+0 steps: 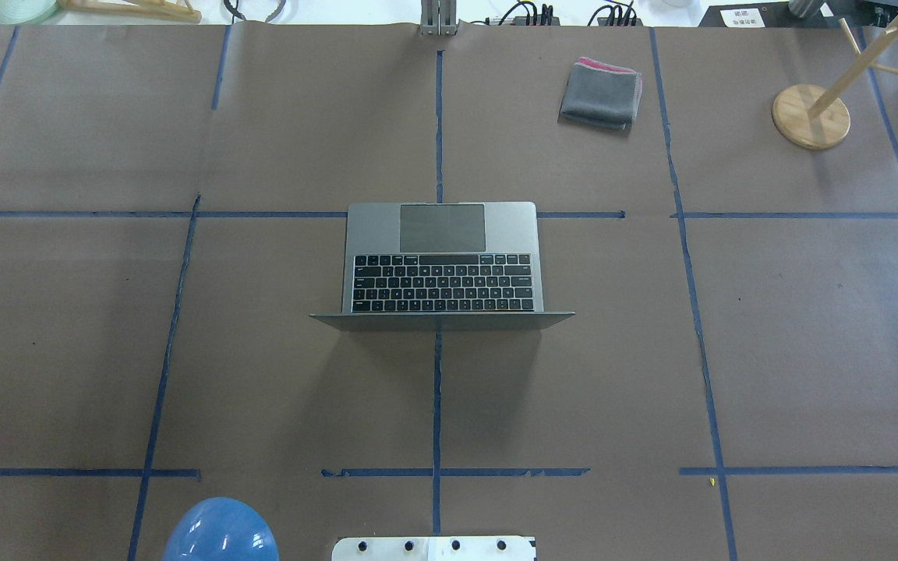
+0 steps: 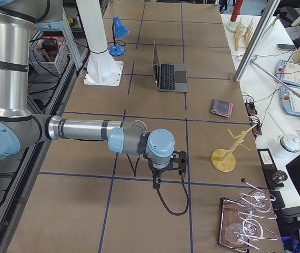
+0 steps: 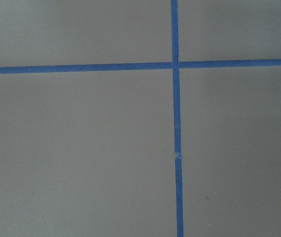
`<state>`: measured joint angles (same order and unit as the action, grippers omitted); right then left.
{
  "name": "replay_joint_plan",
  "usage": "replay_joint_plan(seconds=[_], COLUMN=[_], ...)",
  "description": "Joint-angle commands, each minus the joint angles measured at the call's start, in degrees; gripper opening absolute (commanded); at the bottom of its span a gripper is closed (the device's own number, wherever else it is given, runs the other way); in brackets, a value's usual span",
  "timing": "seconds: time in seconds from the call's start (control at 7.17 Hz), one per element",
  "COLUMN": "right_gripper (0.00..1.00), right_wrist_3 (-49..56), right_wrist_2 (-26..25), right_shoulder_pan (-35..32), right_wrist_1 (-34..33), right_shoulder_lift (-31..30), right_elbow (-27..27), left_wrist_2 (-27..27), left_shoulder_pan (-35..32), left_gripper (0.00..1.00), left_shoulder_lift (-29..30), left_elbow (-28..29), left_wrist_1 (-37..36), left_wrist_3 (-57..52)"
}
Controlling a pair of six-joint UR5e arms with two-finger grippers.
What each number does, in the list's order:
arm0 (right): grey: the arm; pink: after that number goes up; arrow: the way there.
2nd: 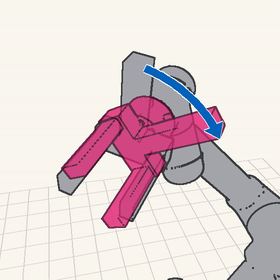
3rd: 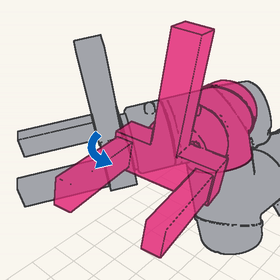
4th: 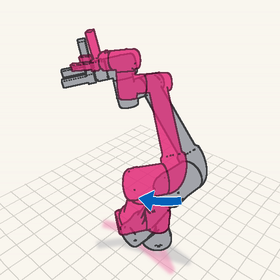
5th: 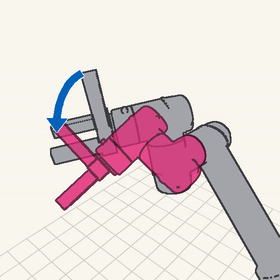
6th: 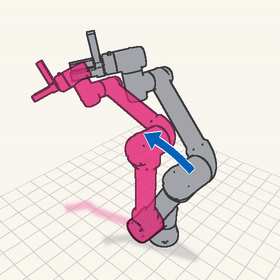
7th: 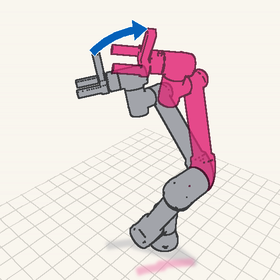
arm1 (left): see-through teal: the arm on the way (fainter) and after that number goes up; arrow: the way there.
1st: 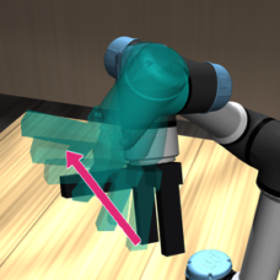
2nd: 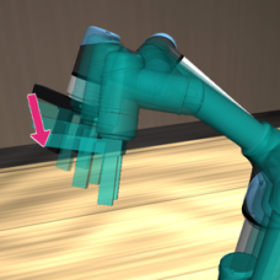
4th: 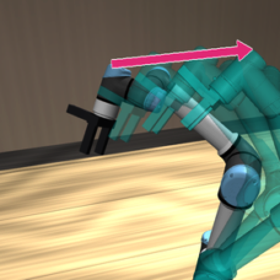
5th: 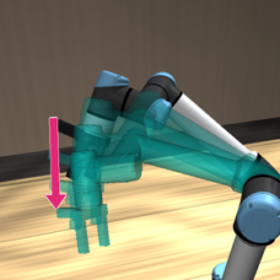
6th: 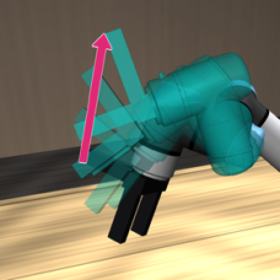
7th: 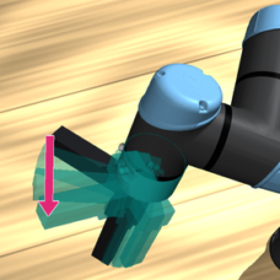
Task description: Close laptop
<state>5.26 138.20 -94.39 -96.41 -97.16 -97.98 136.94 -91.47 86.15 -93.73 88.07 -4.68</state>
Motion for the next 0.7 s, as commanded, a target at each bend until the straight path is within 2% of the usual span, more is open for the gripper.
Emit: replay_joint_plan(seconds=[0.0,0.28,0.42,0.56], right_gripper=[1.0,1.0,1.0,1.0], right_wrist_3=[-0.1,0.0,0.0,-0.2], right_wrist_2=[1.4,1.1,-0.8,0.2], right_shoulder_pan=[0.0,0.2,2.1,2.1], right_wrist_1=[0.2,0.1,-0.2,-0.4], right_shoulder_lift=[0.2,1.4,2.8,3.6], right_elbow=[-0.2,-2.2,-2.4,-3.2], left_wrist_2=[0.3,0.3,0.3,0.4], left_shoulder_pan=[0.0,0.2,0.2,1.7], left_gripper=[1.0,1.0,1.0,1.0], left_shoulder_lift=[0.8,2.9,3.2,3.2], left_elbow=[-1.4,-5.2,-8.7,-12.8], left_wrist_1=[-0.1,-0.3,-0.3,-0.4], left_wrist_3=[0.3,0.9,7.3,12.2])
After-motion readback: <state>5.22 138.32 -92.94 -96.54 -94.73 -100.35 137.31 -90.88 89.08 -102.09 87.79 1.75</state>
